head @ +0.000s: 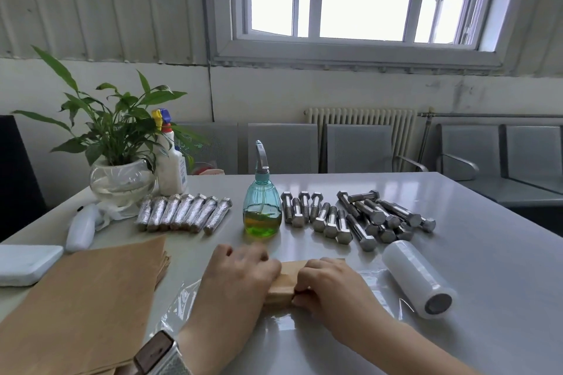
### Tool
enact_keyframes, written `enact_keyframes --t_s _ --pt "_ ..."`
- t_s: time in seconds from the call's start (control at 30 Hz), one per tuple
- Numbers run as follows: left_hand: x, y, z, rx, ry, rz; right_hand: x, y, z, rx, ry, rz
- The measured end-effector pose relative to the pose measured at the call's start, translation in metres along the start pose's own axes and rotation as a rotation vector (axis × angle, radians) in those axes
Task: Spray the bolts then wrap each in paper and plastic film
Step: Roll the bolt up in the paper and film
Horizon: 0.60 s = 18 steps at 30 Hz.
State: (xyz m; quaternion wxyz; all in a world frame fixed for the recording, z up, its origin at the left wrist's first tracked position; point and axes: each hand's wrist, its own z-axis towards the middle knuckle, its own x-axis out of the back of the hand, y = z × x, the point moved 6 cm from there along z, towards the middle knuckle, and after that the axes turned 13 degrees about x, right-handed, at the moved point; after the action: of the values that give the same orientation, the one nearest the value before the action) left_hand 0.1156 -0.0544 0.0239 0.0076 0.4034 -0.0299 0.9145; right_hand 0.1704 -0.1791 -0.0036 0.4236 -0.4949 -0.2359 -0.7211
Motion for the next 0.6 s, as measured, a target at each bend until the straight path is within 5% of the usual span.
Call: enact_keyframes --t_s 0.1,0.23,0.6 --pt "-0.002 0.012 -0.009 -0.187 0.057 0.036 -0.001 0.002 0.001 -0.019 -0.009 -0.004" --pt "-0.012 0.007 -0.015 -0.234 -0.061 0.063 0.001 0.002 0.004 -0.064 -0.05 0.055" --pt "-0.036 -0.03 0.006 0.198 -0.477 -0.343 -0.004 0.017 0.022 -0.079 -0.373 0.189"
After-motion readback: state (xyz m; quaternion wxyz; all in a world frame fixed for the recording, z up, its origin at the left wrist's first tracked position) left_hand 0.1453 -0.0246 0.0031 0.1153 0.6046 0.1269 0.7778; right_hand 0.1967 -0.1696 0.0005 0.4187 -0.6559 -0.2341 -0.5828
